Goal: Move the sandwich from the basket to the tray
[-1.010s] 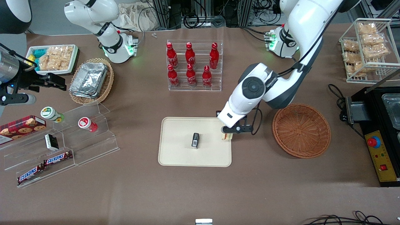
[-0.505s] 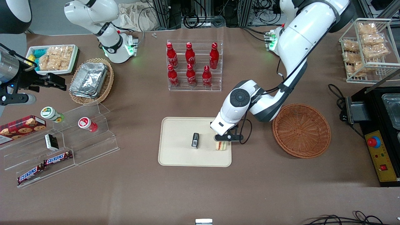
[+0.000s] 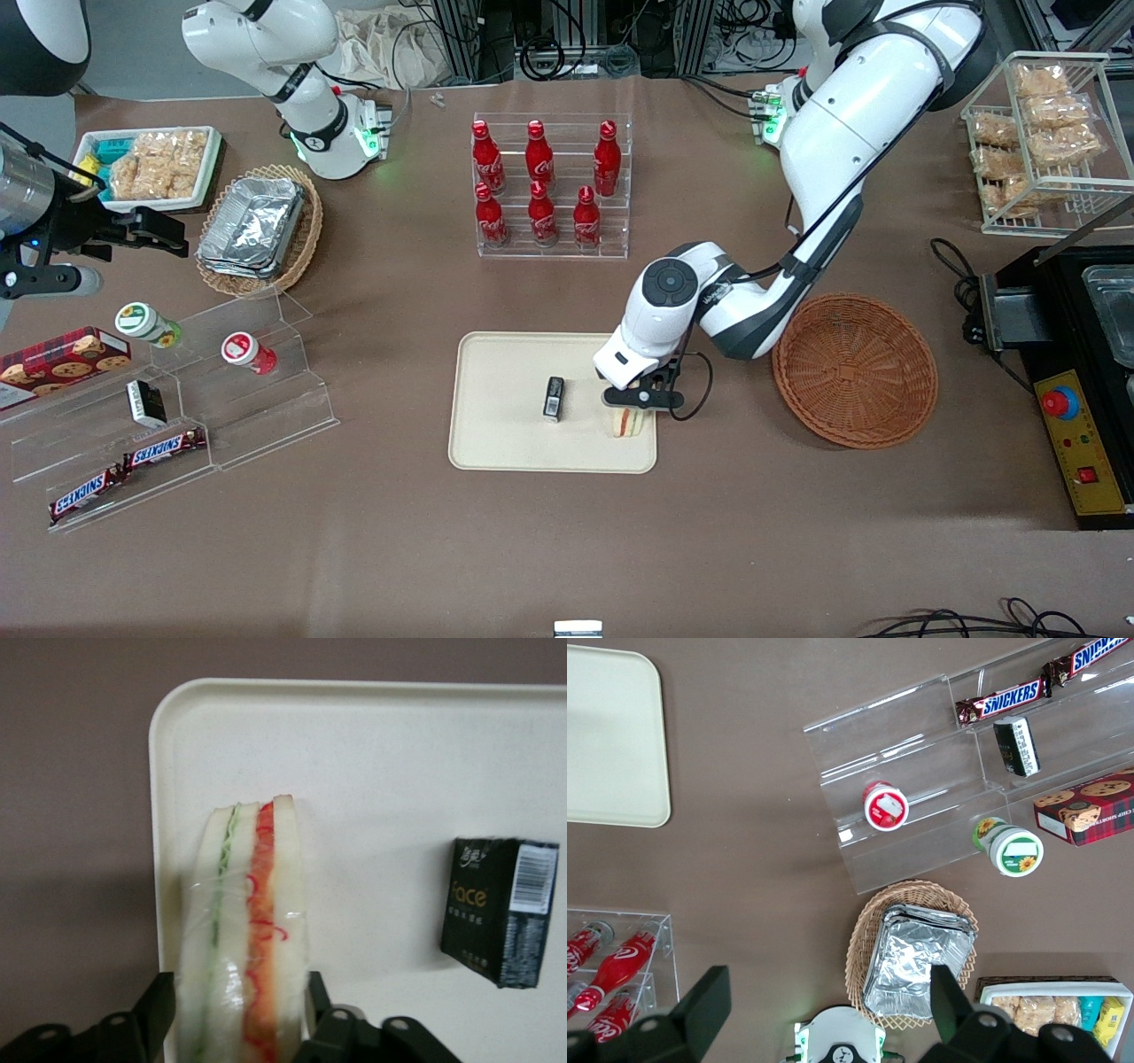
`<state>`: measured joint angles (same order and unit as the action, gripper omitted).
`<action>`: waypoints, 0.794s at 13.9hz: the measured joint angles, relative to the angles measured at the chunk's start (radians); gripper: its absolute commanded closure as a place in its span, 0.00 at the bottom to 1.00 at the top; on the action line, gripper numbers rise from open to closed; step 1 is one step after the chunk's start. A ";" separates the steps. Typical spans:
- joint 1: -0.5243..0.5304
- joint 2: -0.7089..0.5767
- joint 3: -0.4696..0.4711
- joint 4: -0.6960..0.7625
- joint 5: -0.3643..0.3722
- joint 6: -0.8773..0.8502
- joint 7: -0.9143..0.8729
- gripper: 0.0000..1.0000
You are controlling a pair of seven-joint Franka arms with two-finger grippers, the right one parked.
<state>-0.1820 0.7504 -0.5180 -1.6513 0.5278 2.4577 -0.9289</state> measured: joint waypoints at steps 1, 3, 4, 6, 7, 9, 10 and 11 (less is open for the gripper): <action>0.000 -0.016 -0.002 0.008 0.000 -0.014 -0.046 0.00; 0.000 -0.080 -0.008 0.025 -0.011 -0.101 -0.120 0.00; 0.001 -0.126 -0.010 0.031 -0.046 -0.156 -0.128 0.00; 0.015 -0.232 -0.009 0.036 -0.181 -0.281 -0.061 0.00; 0.036 -0.284 -0.007 0.037 -0.266 -0.350 0.025 0.00; 0.104 -0.370 -0.002 0.051 -0.397 -0.516 0.215 0.00; 0.148 -0.404 0.000 0.063 -0.422 -0.611 0.293 0.00; 0.195 -0.436 0.001 0.074 -0.433 -0.697 0.367 0.00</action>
<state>0.0134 0.3145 -0.5175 -1.5774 0.0951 1.7608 -0.5622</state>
